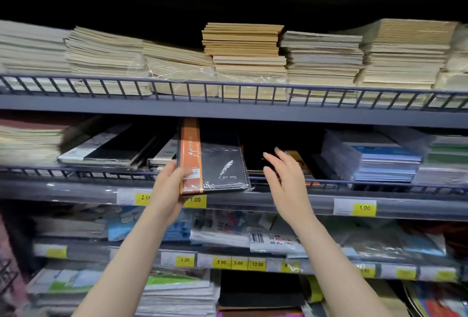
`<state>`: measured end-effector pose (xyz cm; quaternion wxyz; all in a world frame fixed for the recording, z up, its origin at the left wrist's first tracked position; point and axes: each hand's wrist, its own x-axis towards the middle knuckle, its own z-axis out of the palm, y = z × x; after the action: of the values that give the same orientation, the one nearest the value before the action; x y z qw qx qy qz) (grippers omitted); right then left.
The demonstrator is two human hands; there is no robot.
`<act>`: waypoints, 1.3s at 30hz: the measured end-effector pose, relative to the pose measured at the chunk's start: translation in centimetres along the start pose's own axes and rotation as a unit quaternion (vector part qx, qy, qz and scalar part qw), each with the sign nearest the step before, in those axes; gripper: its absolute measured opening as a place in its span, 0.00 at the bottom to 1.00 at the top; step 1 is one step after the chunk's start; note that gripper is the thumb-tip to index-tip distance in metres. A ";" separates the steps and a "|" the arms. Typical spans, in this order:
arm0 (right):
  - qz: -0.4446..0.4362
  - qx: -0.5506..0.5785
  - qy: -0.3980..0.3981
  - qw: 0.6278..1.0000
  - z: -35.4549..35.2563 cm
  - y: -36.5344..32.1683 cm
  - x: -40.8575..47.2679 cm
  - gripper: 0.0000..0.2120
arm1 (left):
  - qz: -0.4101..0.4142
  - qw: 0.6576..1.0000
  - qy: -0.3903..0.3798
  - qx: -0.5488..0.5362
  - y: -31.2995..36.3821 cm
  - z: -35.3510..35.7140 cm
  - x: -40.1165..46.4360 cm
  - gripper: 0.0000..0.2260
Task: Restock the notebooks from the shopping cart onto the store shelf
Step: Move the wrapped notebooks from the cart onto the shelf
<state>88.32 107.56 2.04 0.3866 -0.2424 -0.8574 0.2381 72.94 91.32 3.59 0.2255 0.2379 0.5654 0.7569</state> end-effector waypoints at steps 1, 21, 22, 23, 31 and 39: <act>0.017 0.091 -0.003 0.996 -0.6 -0.7 -1.3 0.16 | -0.001 1.000 -0.008 0.003 -0.1 0.7 -0.2 0.09; 0.216 0.130 0.010 0.968 -1.2 -1.0 3.2 0.21 | 0.308 0.686 0.053 0.657 -4.4 -0.8 3.3 0.23; 0.183 0.077 0.020 0.980 -0.9 -0.7 2.9 0.20 | 0.311 0.680 0.055 0.661 -4.7 -0.9 3.5 0.23; 0.157 0.048 0.029 0.986 -0.7 -0.4 2.7 0.19 | 0.309 0.680 0.057 0.663 -4.7 -0.9 3.5 0.22; 0.097 0.035 0.076 0.992 0.5 0.4 1.9 0.11 | 0.336 0.668 0.079 0.660 -5.7 -1.0 4.0 0.21; -0.008 -0.093 -0.005 0.996 -0.7 -2.9 -1.2 0.14 | 0.278 0.708 0.036 0.648 -3.3 -0.6 3.0 0.20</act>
<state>88.94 104.80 3.51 0.3600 -0.2695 -0.8796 0.1554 70.44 93.58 0.60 -0.2254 0.4448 0.8326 0.2410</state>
